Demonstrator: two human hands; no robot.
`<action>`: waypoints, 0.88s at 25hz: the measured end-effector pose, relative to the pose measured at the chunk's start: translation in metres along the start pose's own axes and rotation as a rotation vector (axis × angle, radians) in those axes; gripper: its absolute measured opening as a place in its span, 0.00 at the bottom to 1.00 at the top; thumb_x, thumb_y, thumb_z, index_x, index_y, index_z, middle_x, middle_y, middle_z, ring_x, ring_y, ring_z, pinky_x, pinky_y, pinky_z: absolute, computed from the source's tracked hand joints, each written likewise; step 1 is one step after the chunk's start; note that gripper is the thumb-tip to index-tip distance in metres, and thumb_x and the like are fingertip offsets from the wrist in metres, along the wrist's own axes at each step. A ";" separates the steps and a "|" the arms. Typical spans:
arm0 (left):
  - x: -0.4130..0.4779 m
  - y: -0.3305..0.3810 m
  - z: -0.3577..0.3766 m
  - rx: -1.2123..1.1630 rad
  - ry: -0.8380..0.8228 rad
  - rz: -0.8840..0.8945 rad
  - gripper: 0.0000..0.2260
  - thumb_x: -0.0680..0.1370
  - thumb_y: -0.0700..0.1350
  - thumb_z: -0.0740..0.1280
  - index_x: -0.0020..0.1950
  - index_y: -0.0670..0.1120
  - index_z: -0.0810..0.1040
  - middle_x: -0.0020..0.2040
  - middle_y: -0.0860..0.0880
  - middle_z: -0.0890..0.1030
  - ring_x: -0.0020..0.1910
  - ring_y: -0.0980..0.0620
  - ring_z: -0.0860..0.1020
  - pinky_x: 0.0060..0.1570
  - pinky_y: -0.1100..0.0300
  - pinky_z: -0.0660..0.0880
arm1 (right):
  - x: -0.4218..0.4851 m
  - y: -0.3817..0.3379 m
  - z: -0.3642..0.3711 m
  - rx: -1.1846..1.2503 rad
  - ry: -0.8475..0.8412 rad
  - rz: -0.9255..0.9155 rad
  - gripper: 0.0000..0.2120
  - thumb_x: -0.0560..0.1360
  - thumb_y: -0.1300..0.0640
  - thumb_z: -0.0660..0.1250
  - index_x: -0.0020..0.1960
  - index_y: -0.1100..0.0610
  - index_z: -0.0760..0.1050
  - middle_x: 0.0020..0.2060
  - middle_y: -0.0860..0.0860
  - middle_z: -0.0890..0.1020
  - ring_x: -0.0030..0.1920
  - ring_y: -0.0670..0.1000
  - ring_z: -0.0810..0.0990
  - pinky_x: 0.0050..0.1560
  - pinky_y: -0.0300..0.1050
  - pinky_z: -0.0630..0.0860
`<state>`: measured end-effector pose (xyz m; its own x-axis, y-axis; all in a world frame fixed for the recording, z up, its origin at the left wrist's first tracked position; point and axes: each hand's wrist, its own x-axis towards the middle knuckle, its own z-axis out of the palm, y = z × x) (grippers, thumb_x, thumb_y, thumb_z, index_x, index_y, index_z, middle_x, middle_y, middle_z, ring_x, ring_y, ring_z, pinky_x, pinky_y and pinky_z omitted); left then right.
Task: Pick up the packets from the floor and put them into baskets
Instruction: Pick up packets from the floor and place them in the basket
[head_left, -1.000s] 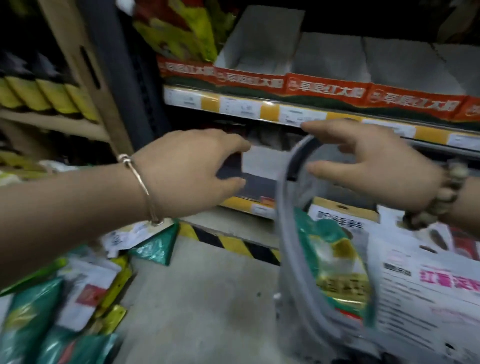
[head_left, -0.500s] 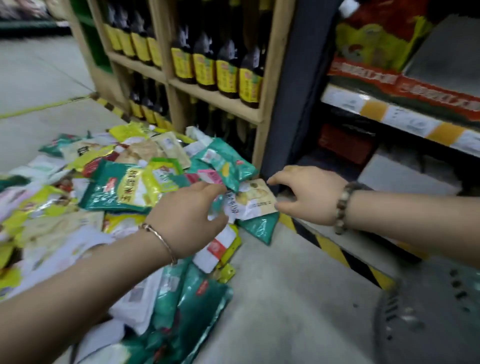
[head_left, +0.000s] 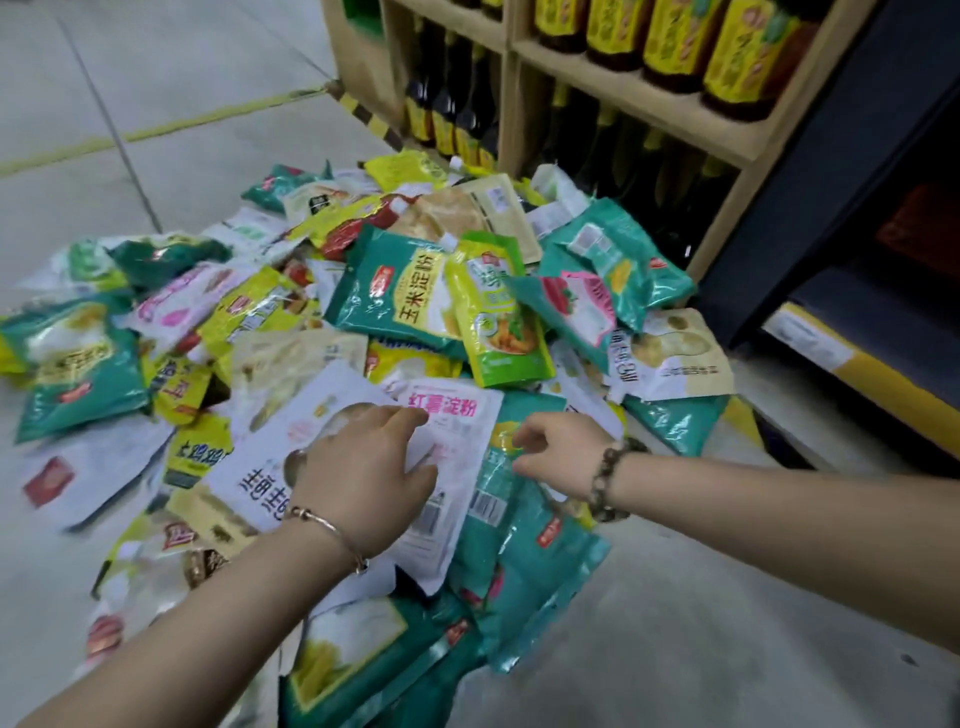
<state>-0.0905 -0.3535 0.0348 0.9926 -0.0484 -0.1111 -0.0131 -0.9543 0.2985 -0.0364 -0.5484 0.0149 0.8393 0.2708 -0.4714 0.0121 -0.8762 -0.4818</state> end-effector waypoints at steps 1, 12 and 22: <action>0.000 -0.007 0.003 -0.018 0.011 -0.030 0.22 0.75 0.53 0.63 0.69 0.54 0.67 0.68 0.53 0.69 0.62 0.50 0.73 0.55 0.54 0.73 | 0.008 -0.002 0.014 0.193 -0.024 0.086 0.13 0.73 0.55 0.67 0.57 0.54 0.75 0.52 0.53 0.80 0.49 0.52 0.78 0.47 0.43 0.75; -0.006 -0.093 -0.007 -0.035 0.122 -0.419 0.39 0.65 0.59 0.74 0.72 0.48 0.64 0.69 0.46 0.69 0.66 0.45 0.68 0.60 0.49 0.68 | 0.039 -0.027 0.072 1.066 -0.033 0.435 0.14 0.69 0.51 0.73 0.43 0.58 0.72 0.36 0.58 0.83 0.37 0.61 0.80 0.32 0.45 0.73; 0.025 -0.085 0.005 -0.195 -0.043 -0.631 0.35 0.57 0.63 0.77 0.51 0.44 0.67 0.38 0.50 0.79 0.37 0.50 0.77 0.35 0.56 0.72 | 0.042 -0.030 0.088 1.088 0.076 0.305 0.10 0.68 0.55 0.75 0.44 0.60 0.78 0.40 0.53 0.84 0.41 0.54 0.82 0.43 0.47 0.79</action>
<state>-0.0653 -0.2750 0.0014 0.7970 0.4867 -0.3577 0.5954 -0.7327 0.3296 -0.0496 -0.4759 -0.0557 0.7575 0.0478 -0.6511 -0.6469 -0.0793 -0.7584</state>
